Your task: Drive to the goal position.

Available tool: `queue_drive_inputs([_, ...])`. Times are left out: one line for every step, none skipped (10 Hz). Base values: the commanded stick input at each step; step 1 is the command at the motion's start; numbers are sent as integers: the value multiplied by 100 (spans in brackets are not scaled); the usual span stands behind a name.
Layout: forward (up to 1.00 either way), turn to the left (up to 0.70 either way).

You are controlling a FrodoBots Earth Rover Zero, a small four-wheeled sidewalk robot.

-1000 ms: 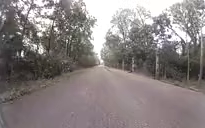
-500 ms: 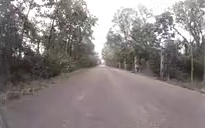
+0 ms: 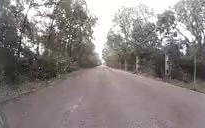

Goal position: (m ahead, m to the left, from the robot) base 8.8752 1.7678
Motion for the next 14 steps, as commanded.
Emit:
queue_drive_inputs([70,2])
queue_drive_inputs([70,2])
queue_drive_inputs([70,2])
queue_drive_inputs([70,2])
queue_drive_inputs([70,2])
queue_drive_inputs([70,2])
queue_drive_inputs([70,0])
queue_drive_inputs([70,-6])
queue_drive_inputs([70,-13])
queue_drive_inputs([70,-22])
queue_drive_inputs([70,-2])
queue_drive_inputs([70,0])
queue_drive_inputs([70,0])
queue_drive_inputs([70,0])
